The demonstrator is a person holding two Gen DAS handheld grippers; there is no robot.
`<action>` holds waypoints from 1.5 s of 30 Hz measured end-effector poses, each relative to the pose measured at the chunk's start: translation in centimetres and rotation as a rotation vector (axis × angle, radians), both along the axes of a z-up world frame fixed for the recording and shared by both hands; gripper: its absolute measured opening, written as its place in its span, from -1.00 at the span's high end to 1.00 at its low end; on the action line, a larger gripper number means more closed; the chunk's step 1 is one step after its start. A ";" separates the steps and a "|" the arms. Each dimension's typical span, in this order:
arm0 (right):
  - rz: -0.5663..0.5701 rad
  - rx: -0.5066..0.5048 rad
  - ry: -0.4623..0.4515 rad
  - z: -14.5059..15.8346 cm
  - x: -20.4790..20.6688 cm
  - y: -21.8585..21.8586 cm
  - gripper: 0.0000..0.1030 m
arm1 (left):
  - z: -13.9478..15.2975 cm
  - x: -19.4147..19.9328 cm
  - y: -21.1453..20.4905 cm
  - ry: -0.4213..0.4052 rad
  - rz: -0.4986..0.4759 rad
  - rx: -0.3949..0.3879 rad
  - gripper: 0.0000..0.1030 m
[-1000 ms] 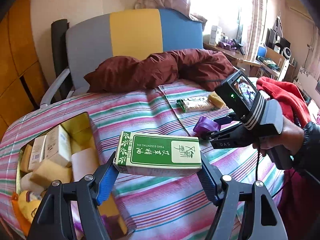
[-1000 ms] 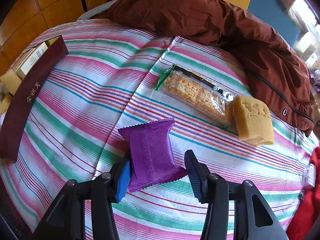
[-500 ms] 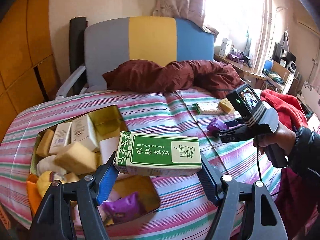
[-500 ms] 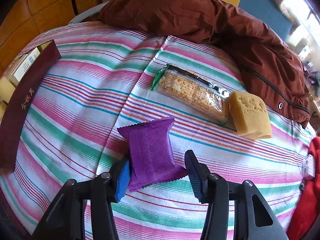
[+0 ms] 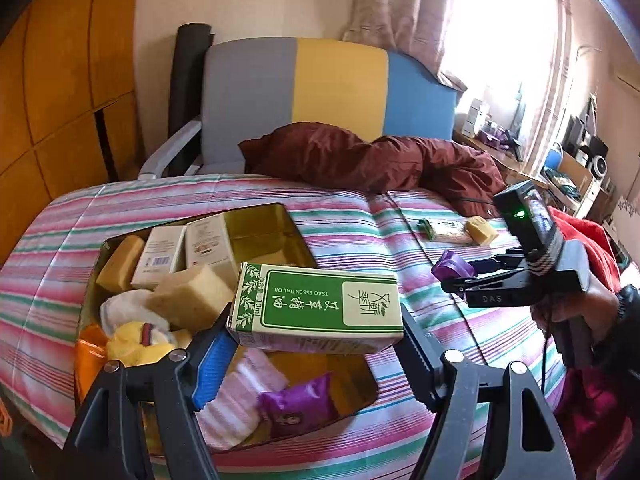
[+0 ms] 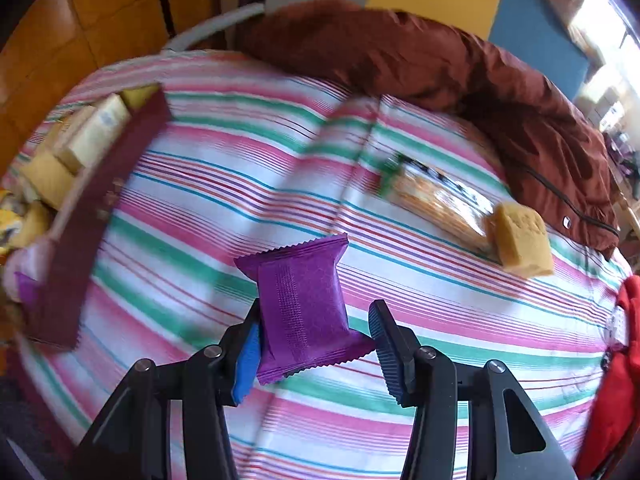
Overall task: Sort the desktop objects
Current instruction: 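Carry the purple packet and green-and-white box over the gold tray, then lower both items into the gold tray and open both grippers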
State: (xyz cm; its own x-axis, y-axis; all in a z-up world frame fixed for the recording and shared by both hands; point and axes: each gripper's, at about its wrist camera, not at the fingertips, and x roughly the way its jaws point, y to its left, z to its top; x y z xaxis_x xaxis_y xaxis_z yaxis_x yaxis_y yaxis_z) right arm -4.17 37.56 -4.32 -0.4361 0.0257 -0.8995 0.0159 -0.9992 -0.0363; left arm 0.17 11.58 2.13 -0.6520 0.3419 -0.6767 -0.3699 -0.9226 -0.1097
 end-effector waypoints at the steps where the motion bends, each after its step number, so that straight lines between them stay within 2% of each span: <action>1: 0.008 -0.012 0.011 0.2 -0.4 -0.6 0.00 | -0.1 -0.1 -0.5 0.000 0.011 0.004 -0.45; 7: 0.078 -0.097 0.084 2.3 -1.9 -5.7 0.00 | -0.5 -0.4 -3.8 -0.010 0.073 0.029 -0.45; 14: 0.106 -0.255 0.136 3.5 -2.3 -10.8 0.00 | -1.2 -0.2 -7.1 -0.028 0.126 0.043 -0.46; 18: 0.122 -0.322 0.140 3.6 -2.4 -12.7 0.00 | -1.8 0.3 -8.9 -0.035 0.141 0.055 -0.45; 25: 0.114 -0.355 0.149 3.7 -2.8 -13.8 0.00 | -2.3 1.1 -12.0 -0.047 0.151 0.103 -0.46; 31: 0.096 -0.364 0.145 3.5 -2.8 -13.7 0.00 | -2.3 1.0 -11.0 -0.049 0.099 0.125 -0.46; 34: 0.096 -0.371 0.146 3.7 -3.2 -13.8 0.00 | -2.4 0.1 -9.8 -0.057 0.089 0.103 -0.46; 45: 0.085 -0.397 0.133 4.4 -7.8 -14.8 0.00 | -4.1 -4.0 -6.8 -0.104 0.048 0.081 -0.46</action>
